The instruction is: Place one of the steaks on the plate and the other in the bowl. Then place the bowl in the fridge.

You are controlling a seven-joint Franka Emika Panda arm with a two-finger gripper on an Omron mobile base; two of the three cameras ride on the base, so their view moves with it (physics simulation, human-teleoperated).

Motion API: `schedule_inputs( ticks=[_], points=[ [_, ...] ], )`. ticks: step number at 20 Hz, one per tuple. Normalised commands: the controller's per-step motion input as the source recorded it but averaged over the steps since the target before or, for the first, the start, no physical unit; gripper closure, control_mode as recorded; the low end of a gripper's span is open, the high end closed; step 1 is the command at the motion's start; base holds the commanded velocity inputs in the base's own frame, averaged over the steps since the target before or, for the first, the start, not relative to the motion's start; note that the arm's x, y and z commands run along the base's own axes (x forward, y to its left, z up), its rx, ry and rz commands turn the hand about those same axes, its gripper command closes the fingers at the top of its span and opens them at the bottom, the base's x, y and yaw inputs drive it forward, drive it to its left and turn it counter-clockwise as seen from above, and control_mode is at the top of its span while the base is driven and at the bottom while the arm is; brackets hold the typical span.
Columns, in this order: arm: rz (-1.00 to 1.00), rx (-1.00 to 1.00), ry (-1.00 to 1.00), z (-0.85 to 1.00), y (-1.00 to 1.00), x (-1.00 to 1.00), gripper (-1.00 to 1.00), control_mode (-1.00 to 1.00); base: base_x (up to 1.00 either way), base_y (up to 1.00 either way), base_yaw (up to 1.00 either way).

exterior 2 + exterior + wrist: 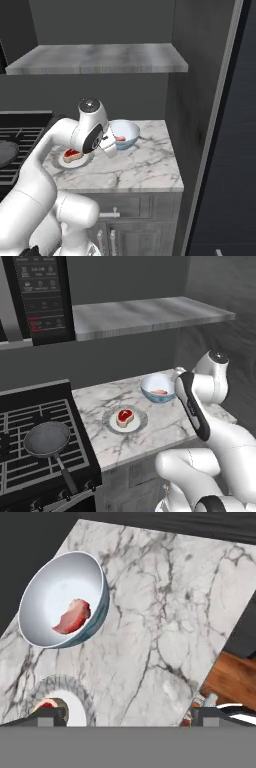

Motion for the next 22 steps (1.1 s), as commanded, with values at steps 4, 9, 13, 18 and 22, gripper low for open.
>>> schedule_inputs(
  ticks=[4,9,13,18,22],
  points=[
    [0.0,0.0,0.0,-0.16,-0.05,0.52,-1.0,-1.0,0.0,0.0,0.0],
    [0.0,0.02,0.0,-0.24,-0.06,0.48,-1.0,-1.0,0.0,0.0,0.0],
    [0.0,0.04,0.0,-0.32,-0.16,0.25,-1.0,-1.0,0.0,0.0,0.0],
    [0.0,0.01,0.0,-0.28,-0.06,0.34,-1.0,-1.0,0.0,0.0,0.0],
    [0.0,0.0,0.0,-0.11,0.0,0.44,-1.0,-1.0,0.0,0.0,0.0]
  ],
)
